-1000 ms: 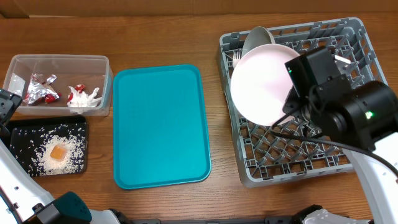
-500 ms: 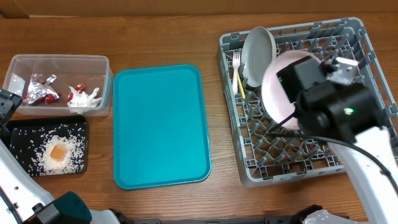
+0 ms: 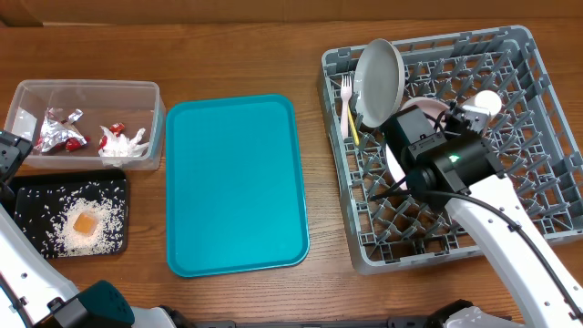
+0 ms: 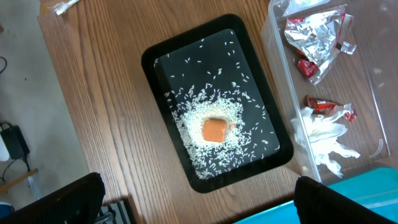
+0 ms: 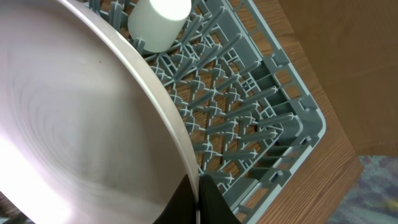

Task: Sort waste into correct bins and load items into the dishwasher rack
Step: 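Lower the pink plate upright into a rack slot with the right gripper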

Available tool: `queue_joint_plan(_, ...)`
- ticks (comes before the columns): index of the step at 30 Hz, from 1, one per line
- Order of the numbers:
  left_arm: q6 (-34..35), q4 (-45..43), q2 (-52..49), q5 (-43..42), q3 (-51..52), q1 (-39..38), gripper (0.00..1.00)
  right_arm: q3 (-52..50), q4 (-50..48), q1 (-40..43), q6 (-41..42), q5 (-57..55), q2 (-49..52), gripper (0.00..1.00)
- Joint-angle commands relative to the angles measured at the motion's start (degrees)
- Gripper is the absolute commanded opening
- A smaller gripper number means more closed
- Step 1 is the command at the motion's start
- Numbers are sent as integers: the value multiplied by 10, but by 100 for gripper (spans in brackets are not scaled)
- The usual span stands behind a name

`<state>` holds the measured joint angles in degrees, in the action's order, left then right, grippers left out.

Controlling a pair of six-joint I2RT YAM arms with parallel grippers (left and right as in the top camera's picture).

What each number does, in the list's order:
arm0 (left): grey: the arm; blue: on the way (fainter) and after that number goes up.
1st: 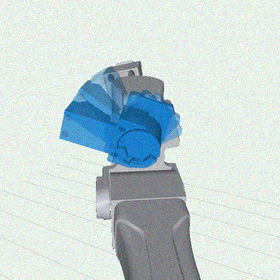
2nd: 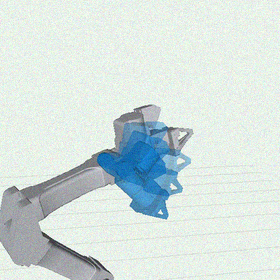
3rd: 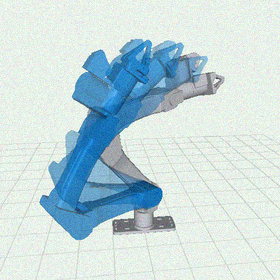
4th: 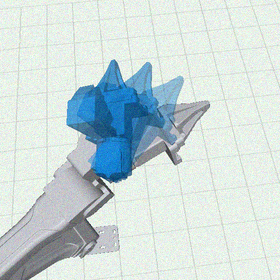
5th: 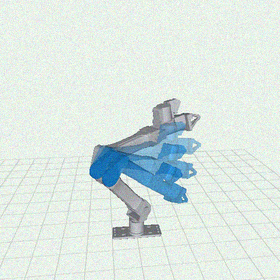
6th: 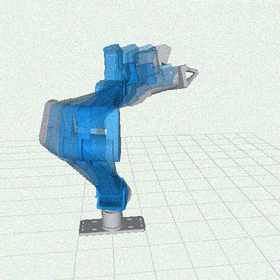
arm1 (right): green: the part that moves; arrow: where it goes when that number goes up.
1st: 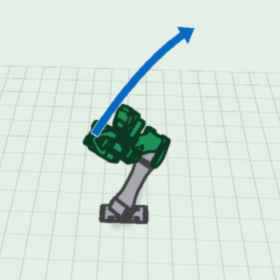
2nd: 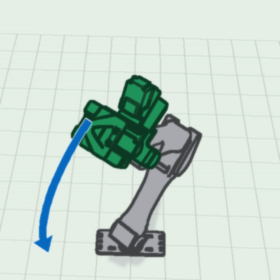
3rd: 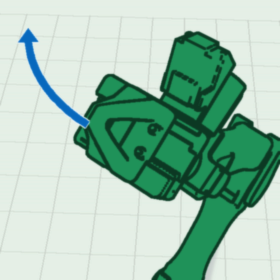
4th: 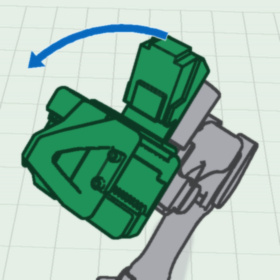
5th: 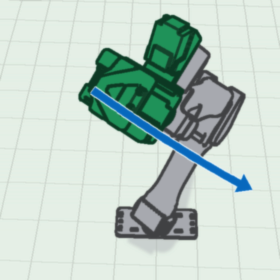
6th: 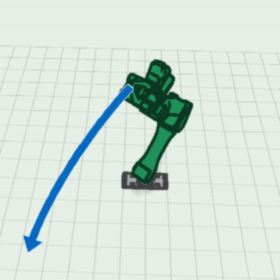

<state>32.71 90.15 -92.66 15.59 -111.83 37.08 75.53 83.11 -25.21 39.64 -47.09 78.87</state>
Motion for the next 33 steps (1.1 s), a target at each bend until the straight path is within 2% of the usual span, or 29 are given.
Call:
queue_joint_plan(1, 7, 0, 4, -2, -2, 0, 100, -10, -17, 2, 11, -13, -4, 4)
queue_joint_plan(15, 7, 0, 4, -2, -2, 0, 100, -33, -33, 2, 11, 22, -4, 4)
queue_joint_plan(20, 7, 0, 4, -2, -2, 0, 100, -33, -36, 2, 11, 35, -4, 9)
queue_joint_plan(33, 7, 0, 4, -2, -2, 0, 100, -2, -33, 1, 8, 68, -4, 11)
